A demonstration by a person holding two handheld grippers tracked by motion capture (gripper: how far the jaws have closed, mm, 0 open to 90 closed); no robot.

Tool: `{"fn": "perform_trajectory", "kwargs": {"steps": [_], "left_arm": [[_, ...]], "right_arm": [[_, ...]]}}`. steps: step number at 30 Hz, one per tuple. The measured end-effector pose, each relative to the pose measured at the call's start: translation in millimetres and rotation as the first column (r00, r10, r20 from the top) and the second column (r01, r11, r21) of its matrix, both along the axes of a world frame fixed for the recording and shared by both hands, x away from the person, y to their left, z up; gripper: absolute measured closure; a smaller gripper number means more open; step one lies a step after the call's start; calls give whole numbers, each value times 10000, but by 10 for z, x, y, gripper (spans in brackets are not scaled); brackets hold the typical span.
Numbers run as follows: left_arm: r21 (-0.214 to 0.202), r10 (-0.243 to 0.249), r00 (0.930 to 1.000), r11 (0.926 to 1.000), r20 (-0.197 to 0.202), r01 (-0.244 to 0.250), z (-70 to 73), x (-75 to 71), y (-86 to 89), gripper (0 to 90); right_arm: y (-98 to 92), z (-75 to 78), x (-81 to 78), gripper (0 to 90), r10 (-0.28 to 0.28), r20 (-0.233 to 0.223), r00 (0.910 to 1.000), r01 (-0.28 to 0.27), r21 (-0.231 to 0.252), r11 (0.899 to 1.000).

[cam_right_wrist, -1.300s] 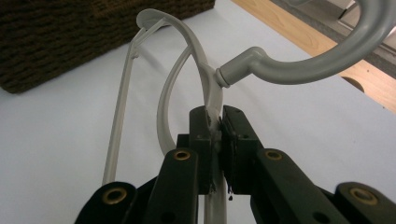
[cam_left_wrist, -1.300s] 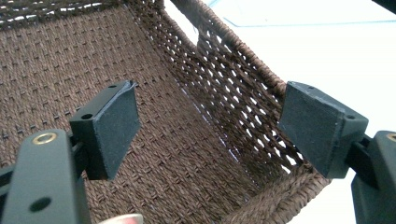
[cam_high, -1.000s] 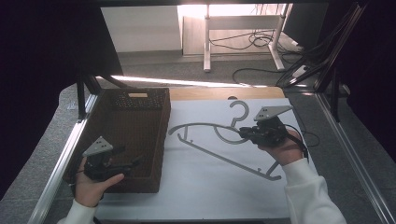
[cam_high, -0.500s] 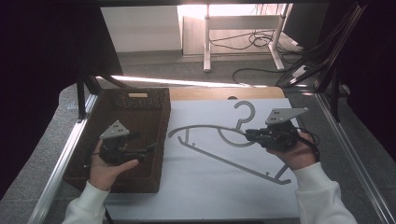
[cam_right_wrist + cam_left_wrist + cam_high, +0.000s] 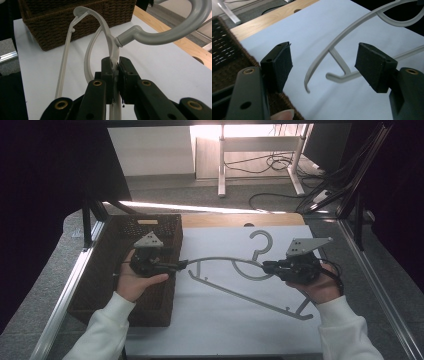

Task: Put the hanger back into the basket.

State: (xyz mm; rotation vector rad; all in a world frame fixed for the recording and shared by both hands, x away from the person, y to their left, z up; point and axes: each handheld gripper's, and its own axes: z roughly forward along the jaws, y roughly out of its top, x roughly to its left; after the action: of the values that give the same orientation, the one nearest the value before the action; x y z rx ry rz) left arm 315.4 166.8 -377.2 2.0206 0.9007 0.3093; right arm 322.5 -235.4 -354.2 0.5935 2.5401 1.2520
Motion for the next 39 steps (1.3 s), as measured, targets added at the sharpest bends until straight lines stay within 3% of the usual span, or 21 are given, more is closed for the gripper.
{"fn": "perform_trajectory", "kwargs": {"steps": [6, 12, 23, 29, 31, 32, 33, 39], "left_arm": [[197, -750, 9972, 9970, -68, 752, -11, 148, -209, 308], [394, -1541, 9877, 9871, -280, 1551, -40, 256, -409, 329], [1134, -2782, 9585, 9522, -630, 2838, -132, 355, -676, 438], [1533, -3113, 9472, 9351, -761, 3196, -197, 352, -820, 512], [1798, -3048, 9494, 9324, -754, 3136, -212, 346, -855, 561], [1911, -2941, 9528, 9336, -748, 3032, -219, 346, -862, 638], [1945, -2888, 9542, 9343, -784, 2987, -222, 353, -859, 638], [2305, -3183, 9456, 9171, -674, 3251, -223, 320, -876, 685]], "right_arm": [[21, -5, -11, 827, 140, -33, 9999, -140, -7, 9999], [58, -20, -8, 828, 294, -83, 9995, -294, 43, 9996], [99, -33, -4, 827, 709, -159, 9974, -705, 231, 9972], [127, -39, 6, 827, 721, -183, 9972, -717, 209, 9972], [134, -42, 8, 827, 759, -259, 9968, -755, 172, 9970], [137, -47, 12, 827, 785, -275, 9965, -782, 148, 9968], [137, -47, 12, 827, 785, -275, 9965, -782, 148, 9968], [119, -54, 28, 826, 927, -341, 9951, -921, 171, 9956]]}}
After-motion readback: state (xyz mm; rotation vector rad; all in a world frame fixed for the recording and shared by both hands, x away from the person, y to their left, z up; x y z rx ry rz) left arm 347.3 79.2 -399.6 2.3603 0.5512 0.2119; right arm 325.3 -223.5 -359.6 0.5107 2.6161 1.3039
